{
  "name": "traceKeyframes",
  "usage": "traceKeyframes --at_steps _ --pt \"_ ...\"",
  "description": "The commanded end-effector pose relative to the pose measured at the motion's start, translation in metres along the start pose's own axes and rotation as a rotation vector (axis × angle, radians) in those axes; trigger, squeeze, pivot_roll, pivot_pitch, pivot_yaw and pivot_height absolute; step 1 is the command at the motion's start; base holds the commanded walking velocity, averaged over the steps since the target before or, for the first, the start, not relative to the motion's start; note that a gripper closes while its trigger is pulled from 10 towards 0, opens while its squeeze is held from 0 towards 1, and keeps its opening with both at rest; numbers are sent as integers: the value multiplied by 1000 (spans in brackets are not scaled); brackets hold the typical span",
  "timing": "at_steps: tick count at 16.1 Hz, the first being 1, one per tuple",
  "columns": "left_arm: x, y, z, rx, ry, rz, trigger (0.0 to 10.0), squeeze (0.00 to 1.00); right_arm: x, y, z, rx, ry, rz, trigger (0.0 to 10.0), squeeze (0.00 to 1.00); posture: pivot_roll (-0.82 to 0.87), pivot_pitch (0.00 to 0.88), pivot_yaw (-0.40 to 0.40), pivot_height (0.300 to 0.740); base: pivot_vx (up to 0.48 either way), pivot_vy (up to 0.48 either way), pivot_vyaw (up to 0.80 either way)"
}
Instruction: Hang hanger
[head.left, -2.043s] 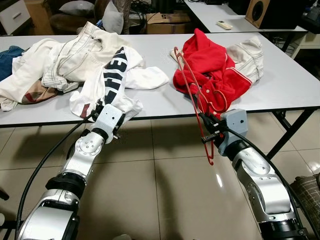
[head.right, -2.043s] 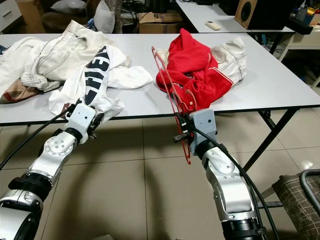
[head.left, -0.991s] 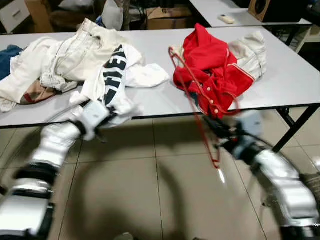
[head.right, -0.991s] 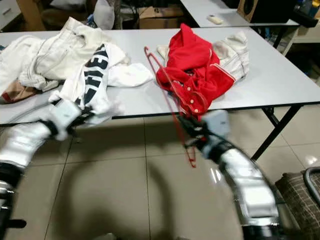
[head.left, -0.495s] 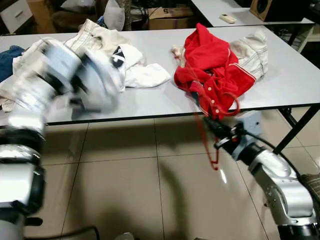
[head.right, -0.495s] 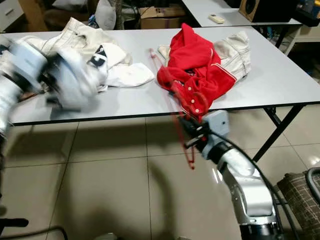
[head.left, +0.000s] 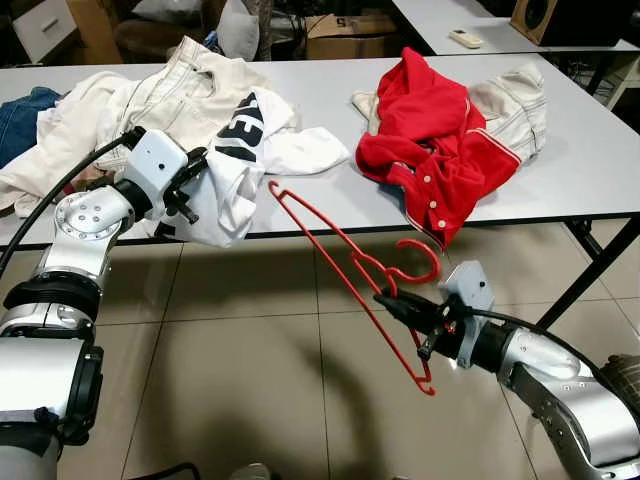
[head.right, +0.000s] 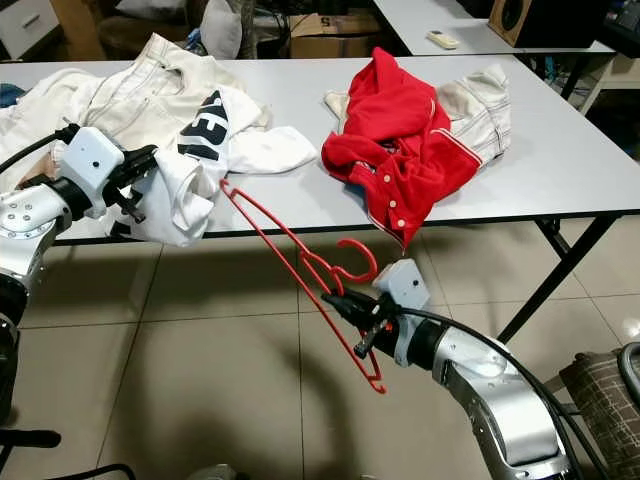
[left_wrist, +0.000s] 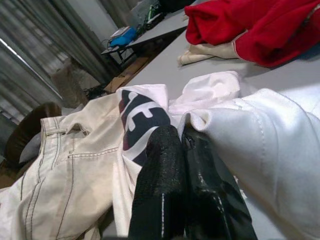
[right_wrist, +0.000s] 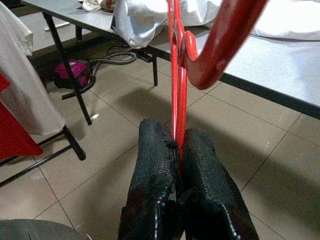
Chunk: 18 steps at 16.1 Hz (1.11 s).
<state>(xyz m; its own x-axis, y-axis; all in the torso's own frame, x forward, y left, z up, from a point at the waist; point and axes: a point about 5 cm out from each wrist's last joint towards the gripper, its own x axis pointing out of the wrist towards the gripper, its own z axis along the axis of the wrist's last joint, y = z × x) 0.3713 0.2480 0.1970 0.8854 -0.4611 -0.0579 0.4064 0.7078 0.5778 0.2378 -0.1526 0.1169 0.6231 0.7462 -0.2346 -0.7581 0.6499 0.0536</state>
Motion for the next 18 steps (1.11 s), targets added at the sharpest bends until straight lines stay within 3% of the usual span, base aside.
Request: traceKeyframes --at_steps 1,5,9,13,18 --pt "-2 0 1 3 -16 -15 0 0 0 0 4 -18 5 12 10000 0 -41 27 44 740 0 0 0" --pt "-2 -16 -3 -12 -25 -147 0 0 10 -4 7 -29 24 11 10000 0 -33 21 37 740 0 0 0" --pt "-2 -18 -3 -15 -34 -162 0 0 16 -15 -2 -44 111 -38 10000 0 -29 19 31 740 0 0 0" --pt "-5 -17 -4 -15 -29 -164 0 0 20 -27 0 -56 127 -85 10000 0 -26 17 27 740 0 0 0" --pt "-4 -19 -4 -18 -28 -172 0 0 33 -22 0 -76 134 -28 10000 0 -26 13 32 740 0 0 0"
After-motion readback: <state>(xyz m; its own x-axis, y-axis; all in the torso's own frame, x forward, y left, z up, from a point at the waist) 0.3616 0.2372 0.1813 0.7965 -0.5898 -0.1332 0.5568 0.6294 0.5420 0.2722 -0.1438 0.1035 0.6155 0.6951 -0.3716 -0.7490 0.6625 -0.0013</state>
